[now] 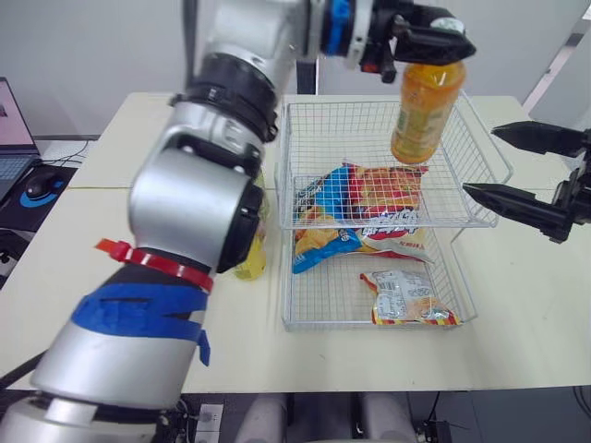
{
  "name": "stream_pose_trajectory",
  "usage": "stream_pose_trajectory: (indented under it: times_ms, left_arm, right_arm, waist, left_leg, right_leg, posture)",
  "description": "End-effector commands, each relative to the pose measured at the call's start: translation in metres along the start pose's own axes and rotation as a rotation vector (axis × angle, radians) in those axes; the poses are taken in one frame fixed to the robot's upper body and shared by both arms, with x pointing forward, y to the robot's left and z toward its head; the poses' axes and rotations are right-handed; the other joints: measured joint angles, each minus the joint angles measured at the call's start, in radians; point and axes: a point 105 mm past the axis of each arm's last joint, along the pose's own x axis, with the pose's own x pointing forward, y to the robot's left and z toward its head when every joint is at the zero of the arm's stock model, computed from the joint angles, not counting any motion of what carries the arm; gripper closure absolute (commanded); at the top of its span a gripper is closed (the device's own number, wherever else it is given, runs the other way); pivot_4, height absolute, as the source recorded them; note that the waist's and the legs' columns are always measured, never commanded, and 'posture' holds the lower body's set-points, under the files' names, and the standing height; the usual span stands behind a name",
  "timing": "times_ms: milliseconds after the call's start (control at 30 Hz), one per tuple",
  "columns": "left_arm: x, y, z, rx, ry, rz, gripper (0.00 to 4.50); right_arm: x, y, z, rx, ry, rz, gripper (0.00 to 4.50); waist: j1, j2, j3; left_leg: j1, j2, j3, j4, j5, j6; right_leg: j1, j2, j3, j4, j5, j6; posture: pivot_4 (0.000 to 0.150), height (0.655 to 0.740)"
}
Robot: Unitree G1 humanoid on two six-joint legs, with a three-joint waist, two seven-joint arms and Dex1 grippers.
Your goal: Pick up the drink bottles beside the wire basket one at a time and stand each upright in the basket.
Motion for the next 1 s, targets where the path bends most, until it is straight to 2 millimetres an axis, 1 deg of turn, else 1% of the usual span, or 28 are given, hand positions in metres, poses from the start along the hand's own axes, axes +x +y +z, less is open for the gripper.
stream_pose_trajectory:
  times_ms: [33,133,267,400,467,500,533,567,700,733,800,867,1000]
  left_arm:
    - [0.002,0.004,0.016,0.030,-0.068,0.048,3.14]
    - [0.007,0.005,0.011,0.003,-0.065,0.067,3.14]
    - [0.016,0.003,-0.004,-0.036,-0.022,0.069,3.14]
    - [0.019,0.004,-0.007,-0.063,-0.020,0.087,3.14]
    - [0.019,0.005,-0.007,-0.063,-0.013,0.092,2.41]
    - [0.020,0.004,-0.006,-0.062,-0.012,0.086,2.17]
    - [0.020,0.003,-0.006,-0.061,-0.011,0.081,1.80]
    - [0.020,0.003,-0.005,-0.061,-0.011,0.077,1.53]
    - [0.019,0.000,0.000,-0.056,-0.015,0.053,0.18]
    - [0.018,0.001,0.002,-0.054,-0.023,0.053,0.02]
    - [0.015,0.001,0.006,-0.054,-0.032,0.050,0.02]
    - [0.009,0.002,0.015,-0.053,-0.059,0.045,0.02]
    - [-0.010,0.006,0.030,-0.041,-0.106,0.044,0.02]
  right_arm:
    - [-0.009,-0.003,0.015,-0.053,-0.021,-0.076,0.00]
    - [-0.012,-0.006,0.018,-0.051,-0.028,-0.112,0.00]
    - [-0.015,-0.008,0.023,-0.055,-0.047,-0.135,0.00]
    - [-0.016,-0.009,0.024,-0.053,-0.054,-0.150,0.00]
    - [-0.017,-0.009,0.023,-0.051,-0.052,-0.160,0.00]
    - [-0.018,-0.010,0.023,-0.050,-0.052,-0.165,0.00]
    - [-0.019,-0.010,0.022,-0.050,-0.052,-0.168,0.00]
    - [-0.019,-0.010,0.022,-0.050,-0.051,-0.169,0.00]
    - [-0.020,-0.011,0.021,-0.047,-0.050,-0.175,0.00]
    - [-0.020,-0.011,0.021,-0.047,-0.050,-0.175,0.00]
    - [-0.020,-0.011,0.020,-0.047,-0.050,-0.176,0.00]
    - [-0.021,-0.013,0.020,-0.051,-0.049,-0.184,0.00]
    - [-0.023,-0.015,0.016,-0.061,-0.035,-0.196,0.00]
  waist:
    - [-0.001,0.000,0.000]
    - [0.000,0.000,0.000]
    - [0.002,0.000,0.000]
    - [0.002,0.000,0.000]
    - [0.001,0.000,0.000]
    - [0.002,0.000,0.000]
    - [0.002,0.000,0.000]
    - [0.001,0.000,0.000]
    - [0.001,0.000,0.000]
    - [0.001,0.000,0.000]
    - [0.001,0.000,0.000]
    - [0.001,0.000,0.000]
    - [-0.001,0.000,0.000]
  left_leg:
    - [0.000,0.000,0.000,0.000,0.000,0.000]
    - [0.000,0.000,0.001,0.000,0.000,0.000]
    - [0.000,-0.001,0.001,0.001,0.000,0.000]
    - [0.000,-0.001,0.001,0.001,0.000,0.000]
    - [0.000,-0.001,0.001,0.001,0.000,0.000]
    - [0.001,-0.001,0.001,0.001,0.000,0.000]
    - [0.001,-0.001,0.001,0.001,0.000,0.000]
    - [0.001,-0.001,0.001,0.001,0.000,0.000]
    - [0.001,-0.001,0.001,0.001,0.000,0.000]
    - [0.001,-0.001,0.001,0.001,0.000,0.000]
    - [0.001,-0.001,0.001,0.001,0.000,0.000]
    - [0.001,-0.001,0.001,0.001,0.000,0.000]
    - [0.001,-0.001,0.001,0.001,0.000,0.000]
  right_leg:
    - [0.000,0.000,0.000,0.001,0.000,0.000]
    - [-0.002,0.000,0.000,0.004,0.000,0.000]
    - [-0.001,0.000,0.000,0.004,0.000,0.000]
    - [-0.001,-0.001,0.000,0.005,0.000,0.000]
    - [-0.001,-0.001,0.000,0.005,0.000,0.000]
    - [-0.001,0.000,0.000,0.006,0.000,0.000]
    - [-0.001,0.000,0.000,0.006,0.000,0.000]
    - [-0.001,0.000,0.000,0.006,0.000,0.000]
    - [-0.001,0.000,0.000,0.006,0.000,0.000]
    - [-0.001,0.000,0.000,0.006,0.000,0.000]
    - [-0.001,0.000,0.000,0.006,0.000,0.000]
    - [-0.001,0.000,0.000,0.006,0.000,0.000]
    - [-0.001,0.000,0.001,0.006,0.000,0.000]
  posture:
    - [0.150,0.7400]
    - [0.150,0.7400]
    - [0.150,0.7400]
    - [0.150,0.7400]
    - [0.150,0.7400]
    - [0.150,0.7400]
    - [0.150,0.7400]
    - [0.150,0.7400]
    - [0.150,0.7400]
    - [0.150,0.7400]
    - [0.150,0.7400]
    - [0.150,0.7400]
    - [0.150,0.7400]
